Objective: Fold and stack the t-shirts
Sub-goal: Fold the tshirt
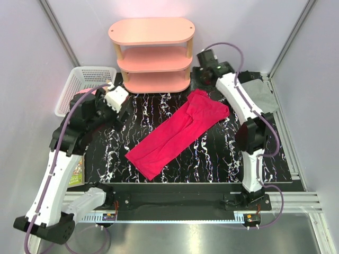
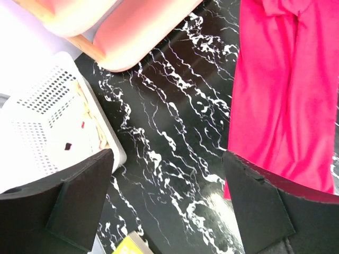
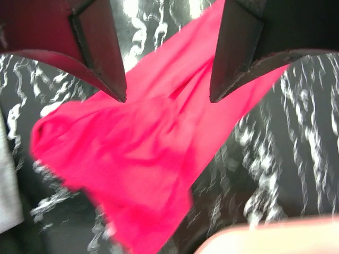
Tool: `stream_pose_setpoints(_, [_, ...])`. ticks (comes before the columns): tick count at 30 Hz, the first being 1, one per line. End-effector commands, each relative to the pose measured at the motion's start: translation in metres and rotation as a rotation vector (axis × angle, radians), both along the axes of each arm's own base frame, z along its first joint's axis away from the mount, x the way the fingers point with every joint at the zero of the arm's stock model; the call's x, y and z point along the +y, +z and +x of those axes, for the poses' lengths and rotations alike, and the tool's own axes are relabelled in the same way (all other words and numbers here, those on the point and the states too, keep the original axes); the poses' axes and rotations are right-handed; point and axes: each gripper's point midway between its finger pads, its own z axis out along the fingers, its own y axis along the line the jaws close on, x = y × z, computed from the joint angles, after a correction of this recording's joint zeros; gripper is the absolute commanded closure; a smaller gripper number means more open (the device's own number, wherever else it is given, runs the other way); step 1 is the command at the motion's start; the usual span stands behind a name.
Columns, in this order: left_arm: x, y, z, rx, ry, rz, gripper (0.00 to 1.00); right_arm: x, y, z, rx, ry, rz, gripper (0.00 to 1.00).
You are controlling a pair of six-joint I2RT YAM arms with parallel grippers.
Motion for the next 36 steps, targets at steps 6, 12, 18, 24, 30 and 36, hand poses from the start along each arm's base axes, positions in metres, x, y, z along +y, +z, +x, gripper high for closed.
stream_pose_setpoints(6, [0.063, -0.058, -0.009, 0.068, 0.286, -0.026, 0.04, 0.162, -0.074, -0.181, 0.060, 0.499, -0.354, 0.27])
stream_pose_setpoints(12, [0.136, -0.071, 0.003, 0.113, 0.559, -0.141, 0.03, 0.195, -0.100, -0.247, 0.035, 0.631, -0.484, 0.25])
stream_pose_setpoints(18, [0.182, -0.095, 0.007, 0.235, 0.670, -0.267, 0.05, 0.229, -0.102, -0.288, -0.012, 0.716, -0.517, 0.23])
stream_pose_setpoints(24, [0.182, -0.117, 0.009, 0.309, 0.654, -0.315, 0.06, 0.253, -0.120, -0.300, -0.016, 0.758, -0.531, 0.24])
stream_pose_setpoints(30, [0.177, -0.118, 0.010, 0.317, 0.639, -0.352, 0.06, 0.284, -0.138, -0.307, 0.008, 0.801, -0.486, 0.25])
stream_pose_setpoints(36, [0.179, -0.115, 0.015, 0.328, 0.627, -0.391, 0.06, 0.307, -0.137, -0.314, 0.009, 0.829, -0.431, 0.26])
